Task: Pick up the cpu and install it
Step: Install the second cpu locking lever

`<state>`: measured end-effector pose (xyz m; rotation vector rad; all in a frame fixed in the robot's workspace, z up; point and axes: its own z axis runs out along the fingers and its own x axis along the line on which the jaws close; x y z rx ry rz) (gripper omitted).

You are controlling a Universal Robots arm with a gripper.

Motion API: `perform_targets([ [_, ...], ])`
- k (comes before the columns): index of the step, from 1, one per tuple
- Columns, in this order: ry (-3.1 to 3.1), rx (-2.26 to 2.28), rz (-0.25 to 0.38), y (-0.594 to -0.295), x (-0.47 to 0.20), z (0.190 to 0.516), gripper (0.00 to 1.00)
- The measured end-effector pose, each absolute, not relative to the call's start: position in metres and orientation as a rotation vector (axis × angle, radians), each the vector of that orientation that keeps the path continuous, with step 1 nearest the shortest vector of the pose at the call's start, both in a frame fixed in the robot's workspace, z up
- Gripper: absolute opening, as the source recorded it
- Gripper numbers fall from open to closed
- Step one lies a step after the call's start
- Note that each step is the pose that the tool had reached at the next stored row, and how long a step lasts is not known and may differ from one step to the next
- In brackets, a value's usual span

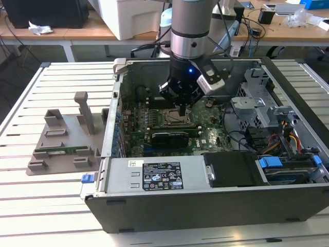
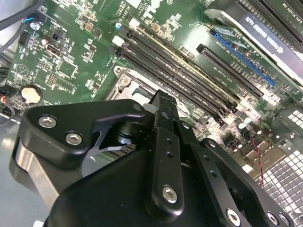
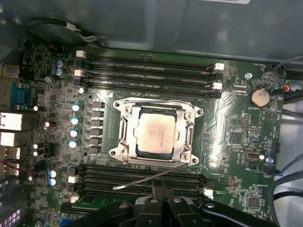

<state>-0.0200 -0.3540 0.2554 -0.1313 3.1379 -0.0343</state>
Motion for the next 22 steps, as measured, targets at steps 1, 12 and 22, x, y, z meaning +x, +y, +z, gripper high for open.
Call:
perform_targets([
  [1, 3.138, -0.131, -0.034, -0.354, -0.021, 0.255, 0.11],
  [12, 3.138, -0.131, -0.027, -0.358, -0.024, 0.241, 0.11],
  [22, 3.138, -0.131, -0.022, -0.36, -0.033, 0.224, 0.11],
])
